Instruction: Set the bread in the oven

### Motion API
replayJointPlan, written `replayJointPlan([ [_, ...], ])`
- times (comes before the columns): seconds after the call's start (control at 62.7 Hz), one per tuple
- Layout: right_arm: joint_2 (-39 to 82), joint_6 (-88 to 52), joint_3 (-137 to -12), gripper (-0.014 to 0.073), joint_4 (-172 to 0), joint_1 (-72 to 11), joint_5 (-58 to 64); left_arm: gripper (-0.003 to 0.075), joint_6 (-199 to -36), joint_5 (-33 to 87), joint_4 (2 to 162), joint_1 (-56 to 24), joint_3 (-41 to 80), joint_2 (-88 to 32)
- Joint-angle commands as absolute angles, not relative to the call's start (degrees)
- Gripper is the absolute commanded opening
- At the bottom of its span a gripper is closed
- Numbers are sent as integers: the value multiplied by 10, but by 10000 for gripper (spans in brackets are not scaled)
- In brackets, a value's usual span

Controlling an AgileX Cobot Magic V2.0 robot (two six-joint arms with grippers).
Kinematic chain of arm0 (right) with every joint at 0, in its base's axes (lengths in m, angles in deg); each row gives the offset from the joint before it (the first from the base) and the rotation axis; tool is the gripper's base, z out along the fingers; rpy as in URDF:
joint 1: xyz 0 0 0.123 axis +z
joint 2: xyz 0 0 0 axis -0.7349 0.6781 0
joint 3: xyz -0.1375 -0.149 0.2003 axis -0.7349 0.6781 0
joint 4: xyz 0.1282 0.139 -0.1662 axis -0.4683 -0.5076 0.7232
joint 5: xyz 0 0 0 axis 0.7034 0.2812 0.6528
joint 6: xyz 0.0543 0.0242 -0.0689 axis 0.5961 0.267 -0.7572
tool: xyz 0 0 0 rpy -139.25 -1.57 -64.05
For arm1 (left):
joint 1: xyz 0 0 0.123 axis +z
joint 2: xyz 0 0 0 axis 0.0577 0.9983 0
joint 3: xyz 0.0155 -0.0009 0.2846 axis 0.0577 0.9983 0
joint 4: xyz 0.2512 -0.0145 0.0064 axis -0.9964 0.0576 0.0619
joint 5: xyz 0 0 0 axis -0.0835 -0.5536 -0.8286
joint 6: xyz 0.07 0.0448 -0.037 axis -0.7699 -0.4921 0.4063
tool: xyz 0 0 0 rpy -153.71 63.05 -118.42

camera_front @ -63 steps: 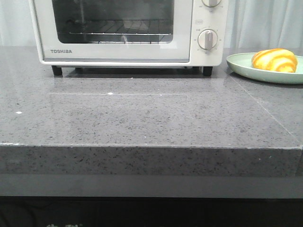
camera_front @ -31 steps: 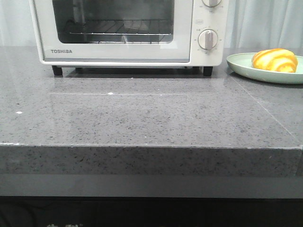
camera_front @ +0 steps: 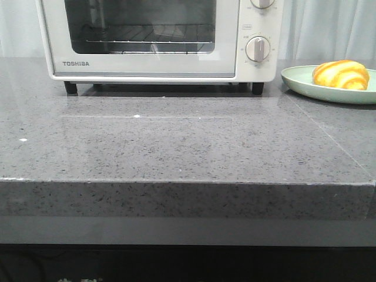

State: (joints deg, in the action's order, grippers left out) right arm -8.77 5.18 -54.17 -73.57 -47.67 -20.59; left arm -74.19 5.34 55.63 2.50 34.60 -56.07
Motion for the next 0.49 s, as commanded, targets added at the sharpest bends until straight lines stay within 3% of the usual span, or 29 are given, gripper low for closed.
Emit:
replayJointPlan([
  [0.0,-65,46,-562,-118,-731,-480,-172,-18,-742,95,561,23,328,-539],
  [0.351,-55,46,-562,-113,-730,-480,-186,-18,-742,96,552,23,328,-524],
  [0.399,-55,46,-562,-89,-730,-480,-187,-18,-742,96,550,23,328,-524],
  [0.478,-55,46,-562,38,-730,-480,-187,-18,-742,96,550,23,328,-524],
])
